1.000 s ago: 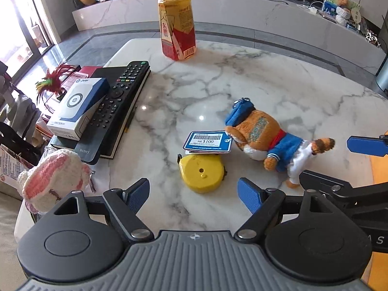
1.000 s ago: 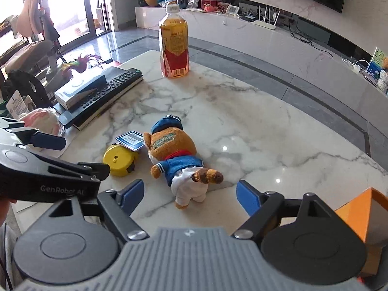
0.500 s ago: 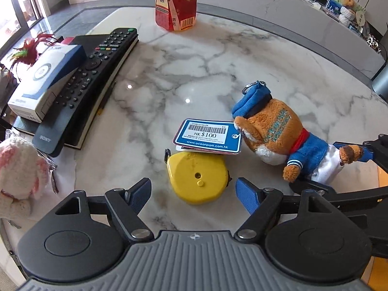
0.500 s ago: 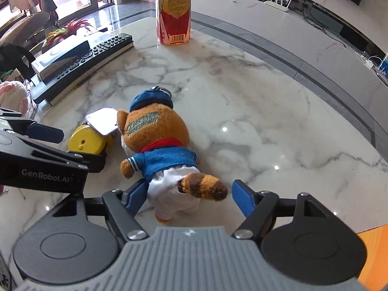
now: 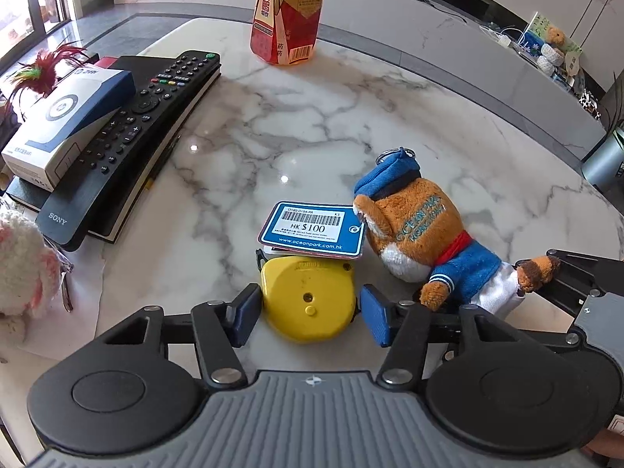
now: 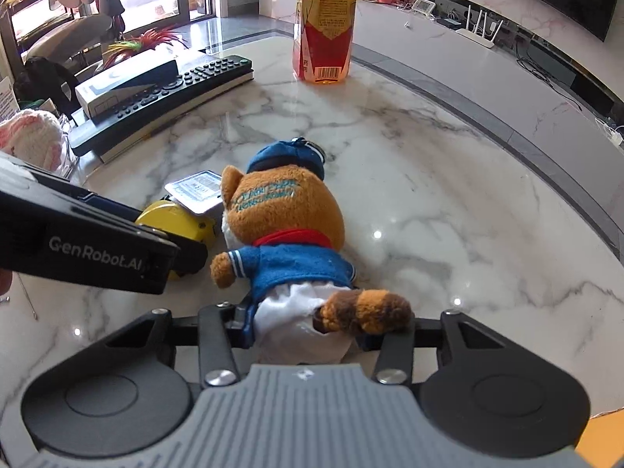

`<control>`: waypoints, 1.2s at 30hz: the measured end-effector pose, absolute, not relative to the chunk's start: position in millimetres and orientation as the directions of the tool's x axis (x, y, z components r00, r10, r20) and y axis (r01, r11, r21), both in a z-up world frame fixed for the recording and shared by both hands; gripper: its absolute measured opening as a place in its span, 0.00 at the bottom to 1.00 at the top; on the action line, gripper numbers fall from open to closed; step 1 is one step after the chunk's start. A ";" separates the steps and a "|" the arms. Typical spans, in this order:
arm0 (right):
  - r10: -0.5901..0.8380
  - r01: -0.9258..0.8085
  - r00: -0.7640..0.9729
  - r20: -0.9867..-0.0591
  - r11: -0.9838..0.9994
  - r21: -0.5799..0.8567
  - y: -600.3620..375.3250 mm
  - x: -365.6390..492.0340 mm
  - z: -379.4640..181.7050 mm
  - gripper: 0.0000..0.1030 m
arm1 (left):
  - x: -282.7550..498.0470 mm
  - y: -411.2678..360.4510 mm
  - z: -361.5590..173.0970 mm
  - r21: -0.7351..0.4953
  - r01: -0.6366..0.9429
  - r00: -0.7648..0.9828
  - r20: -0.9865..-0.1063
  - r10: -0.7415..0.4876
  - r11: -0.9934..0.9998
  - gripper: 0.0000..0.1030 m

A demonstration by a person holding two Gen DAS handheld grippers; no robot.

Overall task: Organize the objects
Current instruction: 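Grasp the yellow tape measure with the left tool while the right tool grasps the plush bear, then carry the tape measure and plush bear with both tools over the orange box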

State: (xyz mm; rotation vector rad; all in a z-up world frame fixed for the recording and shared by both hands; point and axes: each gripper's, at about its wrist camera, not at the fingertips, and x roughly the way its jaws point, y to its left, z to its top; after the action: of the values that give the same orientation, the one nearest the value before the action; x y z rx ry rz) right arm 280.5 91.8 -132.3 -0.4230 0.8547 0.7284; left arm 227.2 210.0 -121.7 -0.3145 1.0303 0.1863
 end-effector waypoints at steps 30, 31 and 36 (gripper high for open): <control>0.352 -0.526 0.539 -0.765 0.850 0.021 24.7 242.1 -59.4 0.39 | 213.3 167.2 -62.5 -0.170 -0.284 0.572 -0.820 0.025 0.943 0.62; 0.350 -0.518 0.544 -0.762 0.855 0.023 19.8 239.3 -54.0 0.40 | 211.9 162.5 -57.0 -0.177 -0.276 0.581 -0.814 0.018 0.945 0.62; 0.335 -0.491 0.588 -0.736 0.871 0.005 -7.3 222.2 -25.5 0.40 | 204.6 129.6 -26.7 -0.188 -0.211 0.622 -0.783 -0.016 0.959 0.62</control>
State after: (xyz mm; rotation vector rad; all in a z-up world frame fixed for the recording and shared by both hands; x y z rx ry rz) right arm 222.2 -7.3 -25.5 -0.2076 0.8101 0.4852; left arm 204.6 129.6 -26.7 -0.2736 0.8952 0.1132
